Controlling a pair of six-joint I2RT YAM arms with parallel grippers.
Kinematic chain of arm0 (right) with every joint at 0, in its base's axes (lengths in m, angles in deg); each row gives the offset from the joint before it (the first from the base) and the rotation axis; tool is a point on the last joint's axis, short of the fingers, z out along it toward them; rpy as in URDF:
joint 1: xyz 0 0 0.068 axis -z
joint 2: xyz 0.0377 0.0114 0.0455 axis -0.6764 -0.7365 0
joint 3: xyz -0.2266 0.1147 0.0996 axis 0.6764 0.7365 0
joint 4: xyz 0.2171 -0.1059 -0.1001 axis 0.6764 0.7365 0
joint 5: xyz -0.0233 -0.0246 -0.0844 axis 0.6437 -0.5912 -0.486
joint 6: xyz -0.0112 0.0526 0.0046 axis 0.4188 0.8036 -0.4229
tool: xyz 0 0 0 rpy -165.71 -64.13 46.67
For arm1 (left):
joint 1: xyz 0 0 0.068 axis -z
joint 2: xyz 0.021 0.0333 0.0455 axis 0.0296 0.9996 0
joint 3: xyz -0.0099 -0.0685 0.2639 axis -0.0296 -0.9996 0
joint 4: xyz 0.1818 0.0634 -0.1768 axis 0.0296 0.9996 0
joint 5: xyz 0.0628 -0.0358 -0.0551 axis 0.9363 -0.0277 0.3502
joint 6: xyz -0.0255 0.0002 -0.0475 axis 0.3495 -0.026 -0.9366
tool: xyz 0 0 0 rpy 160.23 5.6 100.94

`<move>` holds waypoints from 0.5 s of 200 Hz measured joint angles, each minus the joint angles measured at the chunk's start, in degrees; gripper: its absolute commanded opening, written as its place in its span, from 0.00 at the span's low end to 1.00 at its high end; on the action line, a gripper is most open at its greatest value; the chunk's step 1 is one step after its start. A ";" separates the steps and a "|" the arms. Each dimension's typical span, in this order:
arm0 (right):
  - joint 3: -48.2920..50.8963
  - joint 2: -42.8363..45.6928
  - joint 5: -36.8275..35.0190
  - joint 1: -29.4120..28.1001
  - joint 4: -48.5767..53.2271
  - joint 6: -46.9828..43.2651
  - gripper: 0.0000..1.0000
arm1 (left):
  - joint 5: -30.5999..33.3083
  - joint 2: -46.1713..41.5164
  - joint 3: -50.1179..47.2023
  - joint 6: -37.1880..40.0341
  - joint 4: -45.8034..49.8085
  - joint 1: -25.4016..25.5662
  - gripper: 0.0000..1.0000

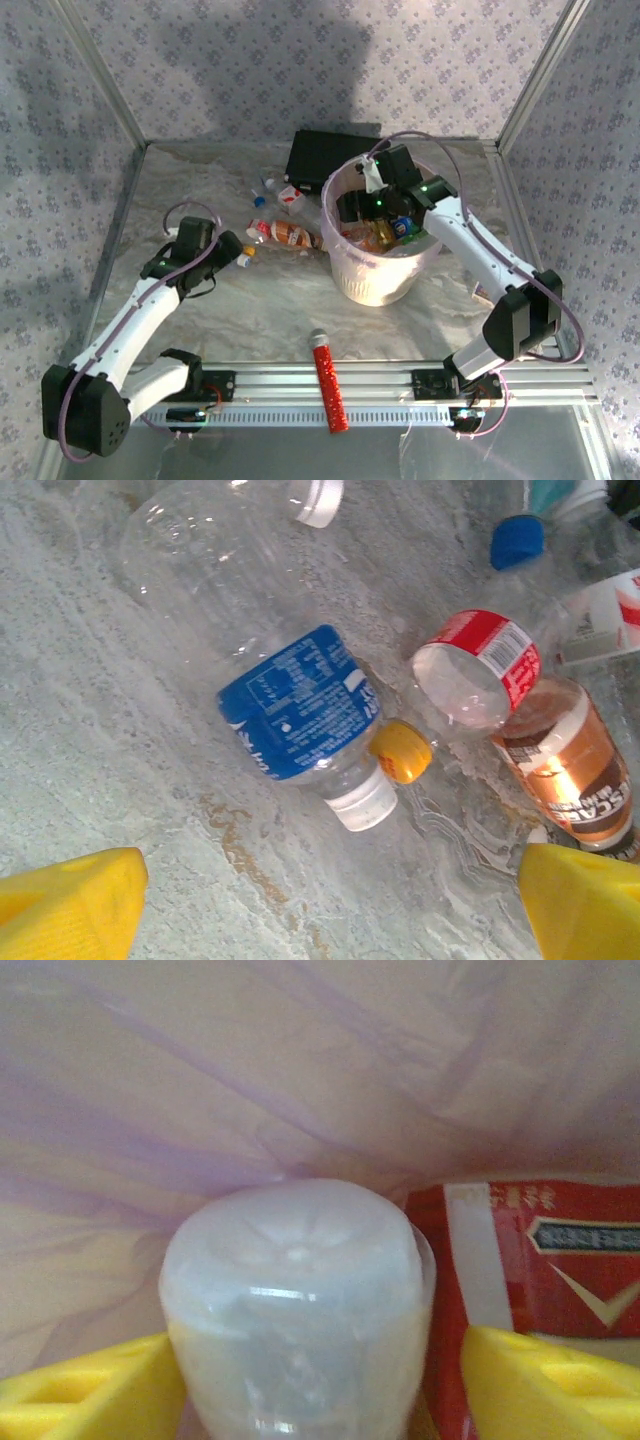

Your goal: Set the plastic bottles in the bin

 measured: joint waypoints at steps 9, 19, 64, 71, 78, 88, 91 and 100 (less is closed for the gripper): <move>-1.29 0.44 -0.85 0.00 1.44 -0.20 0.79 | -0.37 0.00 -0.37 -0.90 -0.04 -0.57 0.97; -2.51 1.51 -1.88 0.17 2.73 -0.22 0.79 | -0.76 0.24 -0.79 -2.14 -0.15 -1.07 0.97; -3.72 12.59 -4.22 4.59 7.26 -0.13 0.80 | -1.73 6.03 -1.36 -9.07 -2.82 -1.38 0.98; -3.39 14.73 -3.89 6.14 7.45 -0.07 0.80 | -1.70 7.39 -1.36 -9.94 -3.48 -1.38 0.98; -3.06 16.72 -3.48 7.74 7.61 0.11 0.80 | -1.68 8.81 -1.33 -10.69 -3.96 -1.38 0.98; -2.62 19.19 -3.04 9.68 7.87 0.33 0.80 | -1.49 10.93 -1.33 -11.89 -4.57 -1.38 0.98; -2.56 19.71 -2.95 10.05 8.02 0.35 0.80 | -1.31 11.47 -1.31 -12.22 -4.63 -1.38 0.98; -2.25 21.11 -2.56 10.82 8.11 0.50 0.79 | -0.76 13.16 -1.25 -13.46 -4.79 -1.38 0.97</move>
